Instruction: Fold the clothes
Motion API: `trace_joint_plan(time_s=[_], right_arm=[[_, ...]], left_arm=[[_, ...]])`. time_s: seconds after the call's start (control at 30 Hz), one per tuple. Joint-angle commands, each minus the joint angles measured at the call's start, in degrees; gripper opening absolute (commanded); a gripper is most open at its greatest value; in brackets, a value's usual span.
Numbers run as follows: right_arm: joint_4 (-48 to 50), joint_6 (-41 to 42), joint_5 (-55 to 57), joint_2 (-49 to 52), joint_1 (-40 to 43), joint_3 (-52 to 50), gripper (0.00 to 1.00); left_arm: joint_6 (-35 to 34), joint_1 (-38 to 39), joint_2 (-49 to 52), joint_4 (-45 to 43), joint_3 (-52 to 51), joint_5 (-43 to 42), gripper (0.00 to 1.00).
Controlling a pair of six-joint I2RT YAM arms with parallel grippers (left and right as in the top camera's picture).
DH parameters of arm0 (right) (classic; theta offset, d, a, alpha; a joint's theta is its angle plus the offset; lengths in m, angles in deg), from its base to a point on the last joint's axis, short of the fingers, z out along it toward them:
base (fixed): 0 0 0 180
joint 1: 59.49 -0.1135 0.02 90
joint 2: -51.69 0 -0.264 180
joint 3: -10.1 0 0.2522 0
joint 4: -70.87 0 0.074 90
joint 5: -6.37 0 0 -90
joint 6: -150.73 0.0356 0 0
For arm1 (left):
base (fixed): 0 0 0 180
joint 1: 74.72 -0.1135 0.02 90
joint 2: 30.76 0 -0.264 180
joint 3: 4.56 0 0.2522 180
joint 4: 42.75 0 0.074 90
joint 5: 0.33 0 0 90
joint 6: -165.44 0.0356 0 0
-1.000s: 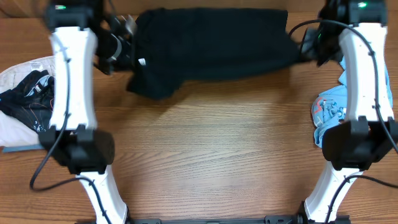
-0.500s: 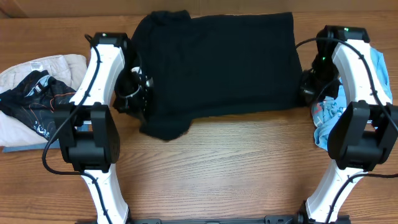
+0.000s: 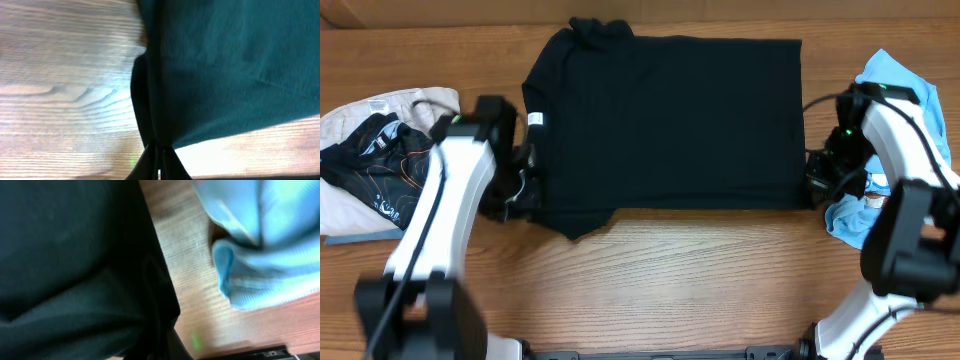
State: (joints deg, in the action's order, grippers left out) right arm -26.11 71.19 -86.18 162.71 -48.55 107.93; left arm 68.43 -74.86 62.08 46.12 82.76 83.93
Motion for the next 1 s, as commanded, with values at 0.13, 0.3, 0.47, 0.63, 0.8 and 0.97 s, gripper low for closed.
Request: trace_joint_plan(time_s=[0.13,0.3,0.47,0.63,0.8,0.97], right_arm=[[2.8,1.8,0.3,-15.0,3.9,-6.4,0.04],[-0.7,1.7,0.3,-18.3,4.2,-7.0,0.04],[-3.0,1.1,0.3,-19.9,4.2,-7.0,0.04],[0.0,-1.3,0.3,-19.2,4.2,-7.0,0.04],[6.7,-1.3,0.3,-17.3,4.2,-7.0,0.04],[10.7,-1.3,0.3,-13.6,4.1,-7.0,0.04]], left_arm=[[-4.9,-1.4,-17.5,-3.4,-8.2,3.0,0.04],[-7.7,-1.5,-20.4,0.9,-8.8,3.3,0.04],[-8.9,-1.5,-20.4,4.0,-8.9,4.0,0.04],[-8.9,-1.4,-20.1,-3.1,-9.0,3.4,0.04],[-9.6,-1.4,-17.3,-13.6,-9.0,0.2,0.04],[-9.7,-1.3,-10.6,-20.9,-9.0,-5.9,0.04]])
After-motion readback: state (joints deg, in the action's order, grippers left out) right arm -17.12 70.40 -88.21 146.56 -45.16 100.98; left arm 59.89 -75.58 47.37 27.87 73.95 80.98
